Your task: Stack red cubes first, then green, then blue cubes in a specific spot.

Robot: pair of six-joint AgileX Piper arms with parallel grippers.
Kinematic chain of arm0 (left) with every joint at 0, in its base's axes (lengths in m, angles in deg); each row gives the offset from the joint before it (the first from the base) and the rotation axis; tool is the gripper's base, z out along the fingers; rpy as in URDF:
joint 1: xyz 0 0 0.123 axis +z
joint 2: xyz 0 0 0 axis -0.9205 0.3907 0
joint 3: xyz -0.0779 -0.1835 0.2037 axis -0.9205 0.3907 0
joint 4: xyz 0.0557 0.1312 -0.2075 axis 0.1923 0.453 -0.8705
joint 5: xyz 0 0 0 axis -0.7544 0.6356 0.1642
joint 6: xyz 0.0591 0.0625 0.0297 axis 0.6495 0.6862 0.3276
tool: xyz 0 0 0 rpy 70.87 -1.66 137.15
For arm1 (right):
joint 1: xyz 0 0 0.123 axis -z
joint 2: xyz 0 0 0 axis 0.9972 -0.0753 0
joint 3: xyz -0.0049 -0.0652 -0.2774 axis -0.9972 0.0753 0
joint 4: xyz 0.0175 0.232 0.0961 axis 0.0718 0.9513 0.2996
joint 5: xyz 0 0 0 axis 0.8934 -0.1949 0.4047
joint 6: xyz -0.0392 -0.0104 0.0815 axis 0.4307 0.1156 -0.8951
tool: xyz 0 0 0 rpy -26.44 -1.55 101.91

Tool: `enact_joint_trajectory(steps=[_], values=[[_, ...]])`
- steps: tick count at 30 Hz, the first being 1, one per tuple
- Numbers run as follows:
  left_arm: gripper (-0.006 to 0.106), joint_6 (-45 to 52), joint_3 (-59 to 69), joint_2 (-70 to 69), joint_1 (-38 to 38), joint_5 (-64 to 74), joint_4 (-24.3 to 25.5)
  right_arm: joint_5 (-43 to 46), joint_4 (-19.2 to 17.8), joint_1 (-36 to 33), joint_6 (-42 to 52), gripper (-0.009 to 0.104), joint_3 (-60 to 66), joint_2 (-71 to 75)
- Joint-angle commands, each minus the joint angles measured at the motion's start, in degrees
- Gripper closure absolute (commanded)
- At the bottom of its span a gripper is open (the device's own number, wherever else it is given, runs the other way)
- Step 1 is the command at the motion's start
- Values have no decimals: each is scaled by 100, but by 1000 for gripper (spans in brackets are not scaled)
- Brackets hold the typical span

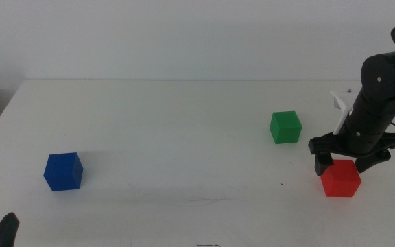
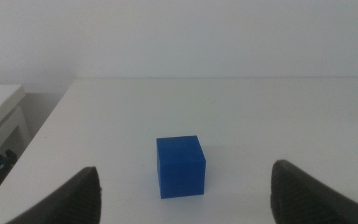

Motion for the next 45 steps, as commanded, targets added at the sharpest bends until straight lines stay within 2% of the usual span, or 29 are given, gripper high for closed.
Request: enact_joint_trajectory(steps=[1, 7, 15, 18, 20, 23, 24, 30, 37, 45], values=[[7, -35, -18, -118, 2, -473, -45, 78, -44, 25, 15, 6, -93, 208], [7, -35, -18, -118, 2, -473, -45, 78, -44, 32, -93, 8, -93, 136], [7, -35, -18, -118, 2, -473, -45, 52, -44, 32, -245, 32, -87, -11], [7, -35, -18, -118, 2, -473, -45, 0, -44, 32, -251, 48, -87, -16], [7, -35, -18, -118, 2, -473, -45, -64, -44, 32, -257, 63, -87, -9], [7, -35, -18, -118, 2, -473, -45, -247, -73, -29, -356, 94, -151, 24], [7, -35, -18, -118, 2, -473, -45, -256, -108, -68, -444, 97, -151, 71], [7, -35, -18, -118, 2, -473, -45, -649, -137, -601, -1164, 96, -571, 297], [7, -35, -18, -118, 2, -473, -45, -981, -436, -1498, -2242, 96, -1377, 144], [7, -35, -18, -118, 2, -473, -45, -1341, -318, -2353, -2990, 96, -2529, -660]])
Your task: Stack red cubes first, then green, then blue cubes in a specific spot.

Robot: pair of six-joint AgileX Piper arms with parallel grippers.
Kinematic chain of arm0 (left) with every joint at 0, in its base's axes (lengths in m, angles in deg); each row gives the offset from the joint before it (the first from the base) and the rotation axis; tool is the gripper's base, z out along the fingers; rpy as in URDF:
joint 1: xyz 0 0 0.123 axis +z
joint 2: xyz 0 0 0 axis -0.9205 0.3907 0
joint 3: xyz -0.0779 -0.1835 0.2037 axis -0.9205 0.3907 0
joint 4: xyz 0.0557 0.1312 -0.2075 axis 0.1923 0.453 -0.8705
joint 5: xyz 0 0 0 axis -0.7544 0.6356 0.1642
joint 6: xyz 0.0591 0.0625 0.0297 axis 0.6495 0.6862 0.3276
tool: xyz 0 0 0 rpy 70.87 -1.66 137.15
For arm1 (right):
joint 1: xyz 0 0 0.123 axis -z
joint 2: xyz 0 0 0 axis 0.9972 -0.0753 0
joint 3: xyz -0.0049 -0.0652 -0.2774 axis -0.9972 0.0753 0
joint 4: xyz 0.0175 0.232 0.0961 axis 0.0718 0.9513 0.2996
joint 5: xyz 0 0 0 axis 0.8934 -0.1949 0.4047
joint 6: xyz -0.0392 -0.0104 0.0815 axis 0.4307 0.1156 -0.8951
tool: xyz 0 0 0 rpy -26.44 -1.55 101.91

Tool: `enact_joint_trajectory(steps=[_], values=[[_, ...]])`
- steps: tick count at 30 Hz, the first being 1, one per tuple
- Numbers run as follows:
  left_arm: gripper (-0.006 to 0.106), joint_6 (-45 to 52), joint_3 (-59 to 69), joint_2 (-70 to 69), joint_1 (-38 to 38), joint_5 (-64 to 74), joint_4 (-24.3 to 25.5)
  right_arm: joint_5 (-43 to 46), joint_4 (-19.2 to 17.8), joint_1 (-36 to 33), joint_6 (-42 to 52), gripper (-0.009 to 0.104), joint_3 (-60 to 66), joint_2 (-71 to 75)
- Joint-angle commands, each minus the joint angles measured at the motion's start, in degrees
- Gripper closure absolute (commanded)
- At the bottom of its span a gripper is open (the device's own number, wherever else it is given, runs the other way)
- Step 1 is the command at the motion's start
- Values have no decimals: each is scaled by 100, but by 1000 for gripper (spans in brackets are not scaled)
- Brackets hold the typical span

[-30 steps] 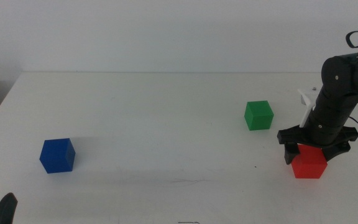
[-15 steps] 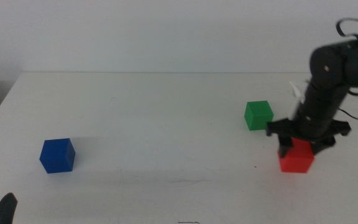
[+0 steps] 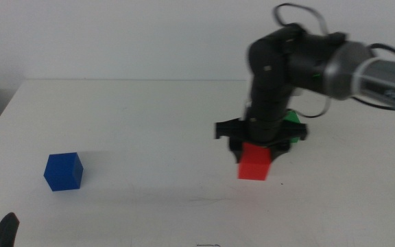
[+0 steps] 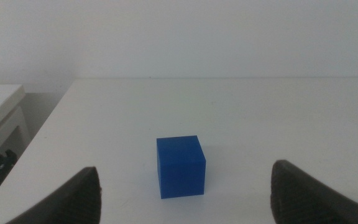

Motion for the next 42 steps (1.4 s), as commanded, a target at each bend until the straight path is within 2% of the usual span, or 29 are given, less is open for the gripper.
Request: enact_joint_trajectory(steps=[1, 8, 17, 22, 34, 38, 42], values=[[7, -35, -18, -118, 2, -473, -45, -164, -57, -219, -214, 96, -546, 30], [7, -35, -18, -118, 2, -473, -45, -349, 23, -623, -466, 96, -1376, -636], [7, -35, -18, -118, 2, -473, -45, -114, 62, -799, -507, 96, -1421, -906], [7, -35, -18, -118, 2, -473, -45, -115, -91, -799, -507, 96, -1421, -996], [7, -35, -18, -118, 2, -473, -45, 7, -108, -826, -513, 96, -1421, -1096], [7, -35, -18, -118, 2, -473, -45, -22, -94, -826, -693, 88, -1421, -1096], [7, -35, -18, -118, 2, -473, -45, -15, -94, -826, -692, 74, -1421, -1096]])
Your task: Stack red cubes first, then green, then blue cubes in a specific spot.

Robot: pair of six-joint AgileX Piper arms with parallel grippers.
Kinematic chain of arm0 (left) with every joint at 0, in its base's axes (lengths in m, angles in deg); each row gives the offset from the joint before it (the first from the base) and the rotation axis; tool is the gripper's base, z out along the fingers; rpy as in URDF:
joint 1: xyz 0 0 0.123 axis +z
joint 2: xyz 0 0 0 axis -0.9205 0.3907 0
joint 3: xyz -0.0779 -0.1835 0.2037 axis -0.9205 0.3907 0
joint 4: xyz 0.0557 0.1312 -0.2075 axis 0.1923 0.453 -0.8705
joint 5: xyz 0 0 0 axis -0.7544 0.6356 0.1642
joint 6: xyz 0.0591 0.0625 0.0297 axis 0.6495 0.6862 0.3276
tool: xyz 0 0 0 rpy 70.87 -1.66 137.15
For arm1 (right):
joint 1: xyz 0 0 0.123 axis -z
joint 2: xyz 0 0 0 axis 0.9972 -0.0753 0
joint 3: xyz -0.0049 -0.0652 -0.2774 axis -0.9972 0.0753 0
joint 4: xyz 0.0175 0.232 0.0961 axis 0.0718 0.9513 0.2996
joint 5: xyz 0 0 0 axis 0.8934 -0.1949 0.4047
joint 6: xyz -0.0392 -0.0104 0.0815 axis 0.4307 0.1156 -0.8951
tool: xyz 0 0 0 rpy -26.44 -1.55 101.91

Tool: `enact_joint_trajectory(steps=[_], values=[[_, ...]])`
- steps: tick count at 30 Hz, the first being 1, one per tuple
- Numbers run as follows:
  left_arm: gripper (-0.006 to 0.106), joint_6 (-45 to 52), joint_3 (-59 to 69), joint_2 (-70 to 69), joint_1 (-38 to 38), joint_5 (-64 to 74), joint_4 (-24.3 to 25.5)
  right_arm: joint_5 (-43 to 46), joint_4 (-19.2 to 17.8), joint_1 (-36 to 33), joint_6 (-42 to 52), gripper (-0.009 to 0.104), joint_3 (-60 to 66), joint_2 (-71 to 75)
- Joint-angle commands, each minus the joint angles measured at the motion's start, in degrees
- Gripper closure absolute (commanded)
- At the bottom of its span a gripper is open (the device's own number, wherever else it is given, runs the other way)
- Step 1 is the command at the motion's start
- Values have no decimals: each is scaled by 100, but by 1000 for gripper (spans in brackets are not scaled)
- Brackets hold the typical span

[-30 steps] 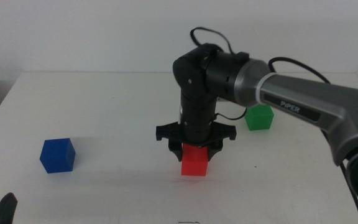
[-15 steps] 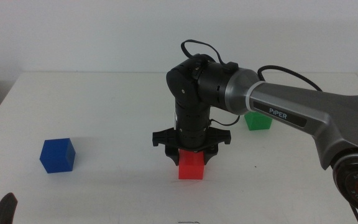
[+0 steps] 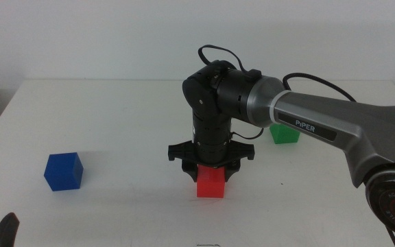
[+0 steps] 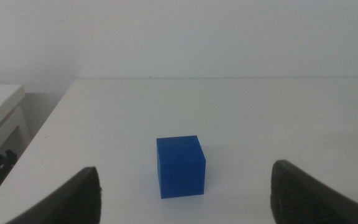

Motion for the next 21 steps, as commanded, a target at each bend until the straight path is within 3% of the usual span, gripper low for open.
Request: enact_joint_trajectory(steps=[1, 2, 3, 7, 11, 16, 21], values=[[7, -35, -18, -118, 2, -473, -45, 64, -84, -11, -16, 62, -137, 309], [7, -35, -18, -118, 2, -473, -45, 69, -84, -11, -16, 57, -137, 309], [7, -35, -18, -118, 2, -473, -45, 95, -100, -11, -16, 34, -137, 309], [7, -35, -18, -118, 2, -473, -45, 68, -142, -11, -16, 4, -153, 424], [7, -35, -18, -118, 2, -473, -45, -200, -220, -49, 7, 1, -317, 864], [7, -35, -18, -118, 2, -473, -45, -703, -649, -31, 118, 1, -549, 1622], [7, -35, -18, -118, 2, -473, -45, -709, -533, 688, 795, 1, -549, 2122]])
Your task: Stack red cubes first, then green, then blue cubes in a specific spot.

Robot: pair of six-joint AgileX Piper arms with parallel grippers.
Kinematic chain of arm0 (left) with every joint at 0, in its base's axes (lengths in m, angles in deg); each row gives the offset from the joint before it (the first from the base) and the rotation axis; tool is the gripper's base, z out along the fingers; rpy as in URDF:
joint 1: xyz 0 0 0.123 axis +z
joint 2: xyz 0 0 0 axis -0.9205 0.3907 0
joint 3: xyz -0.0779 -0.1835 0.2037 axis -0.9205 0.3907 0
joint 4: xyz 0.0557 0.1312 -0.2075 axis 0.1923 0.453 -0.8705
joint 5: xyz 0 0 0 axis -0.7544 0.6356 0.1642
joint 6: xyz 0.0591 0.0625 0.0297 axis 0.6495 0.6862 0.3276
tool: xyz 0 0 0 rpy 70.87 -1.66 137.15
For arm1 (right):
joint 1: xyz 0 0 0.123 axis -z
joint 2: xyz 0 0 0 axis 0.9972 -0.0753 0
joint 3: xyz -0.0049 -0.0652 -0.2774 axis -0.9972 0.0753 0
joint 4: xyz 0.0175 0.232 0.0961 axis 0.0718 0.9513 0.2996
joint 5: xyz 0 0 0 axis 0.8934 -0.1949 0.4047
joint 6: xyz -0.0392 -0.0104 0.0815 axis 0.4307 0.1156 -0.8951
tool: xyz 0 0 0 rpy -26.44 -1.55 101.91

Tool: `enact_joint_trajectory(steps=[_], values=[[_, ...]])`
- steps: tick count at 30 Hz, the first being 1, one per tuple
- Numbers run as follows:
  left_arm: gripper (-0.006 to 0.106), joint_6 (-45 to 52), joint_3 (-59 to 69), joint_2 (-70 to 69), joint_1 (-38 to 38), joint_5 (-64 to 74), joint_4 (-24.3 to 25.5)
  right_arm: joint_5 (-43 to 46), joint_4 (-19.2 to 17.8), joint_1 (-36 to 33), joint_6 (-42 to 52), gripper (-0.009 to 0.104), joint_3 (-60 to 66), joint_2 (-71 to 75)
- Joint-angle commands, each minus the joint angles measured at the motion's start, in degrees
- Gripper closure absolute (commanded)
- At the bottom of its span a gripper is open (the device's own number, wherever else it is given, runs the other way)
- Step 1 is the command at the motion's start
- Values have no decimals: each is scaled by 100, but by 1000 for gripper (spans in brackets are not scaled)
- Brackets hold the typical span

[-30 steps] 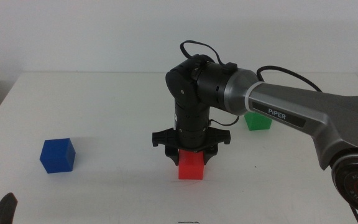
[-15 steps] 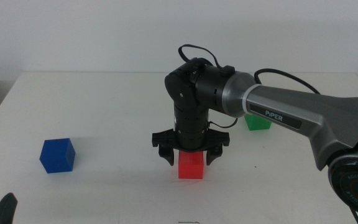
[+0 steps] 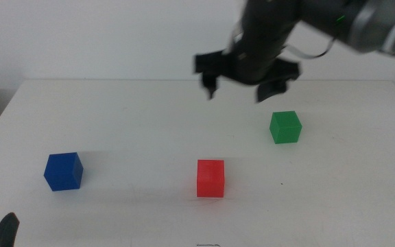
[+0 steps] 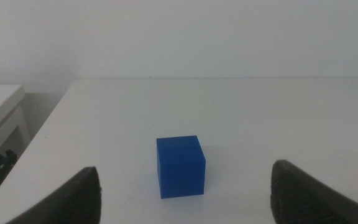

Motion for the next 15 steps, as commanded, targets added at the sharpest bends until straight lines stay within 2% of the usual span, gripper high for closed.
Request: enact_joint_trajectory(steps=[1, 8, 12, 15], values=[[7, -35, -18, -118, 2, -473, -45, -388, -163, 402, 390, 1, -155, 387], [7, -35, -18, -118, 2, -473, -45, -5, -504, 1315, 1385, 1, -155, 210], [7, -35, -18, -118, 2, -473, -45, 393, -398, 1716, 1925, 1, -155, -89], [7, -35, -18, -118, 2, -473, -45, 614, -150, 1903, 2346, 1, -155, -333]])
